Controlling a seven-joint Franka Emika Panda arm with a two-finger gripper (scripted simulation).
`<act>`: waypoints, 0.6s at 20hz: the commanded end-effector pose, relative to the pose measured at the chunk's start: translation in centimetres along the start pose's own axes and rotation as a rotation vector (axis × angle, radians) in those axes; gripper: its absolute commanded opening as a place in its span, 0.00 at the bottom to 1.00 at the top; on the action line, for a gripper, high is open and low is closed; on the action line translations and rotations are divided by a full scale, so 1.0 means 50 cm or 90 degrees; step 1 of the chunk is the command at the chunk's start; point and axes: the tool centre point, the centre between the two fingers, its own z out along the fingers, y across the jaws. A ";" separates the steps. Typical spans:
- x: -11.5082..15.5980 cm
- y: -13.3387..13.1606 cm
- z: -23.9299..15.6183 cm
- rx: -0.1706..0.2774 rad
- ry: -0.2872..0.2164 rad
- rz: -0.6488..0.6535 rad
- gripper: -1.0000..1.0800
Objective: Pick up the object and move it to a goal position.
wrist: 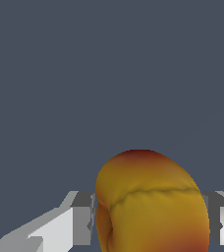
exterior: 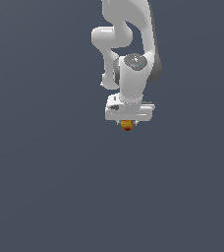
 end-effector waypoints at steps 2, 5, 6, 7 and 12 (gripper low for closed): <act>-0.012 -0.038 -0.078 -0.001 0.001 0.000 0.00; -0.022 -0.069 -0.143 -0.001 0.001 0.000 0.00; -0.025 -0.080 -0.164 -0.001 0.001 0.000 0.00; -0.029 -0.090 -0.185 -0.001 0.001 0.000 0.00; -0.043 -0.141 -0.289 -0.001 0.001 0.000 0.00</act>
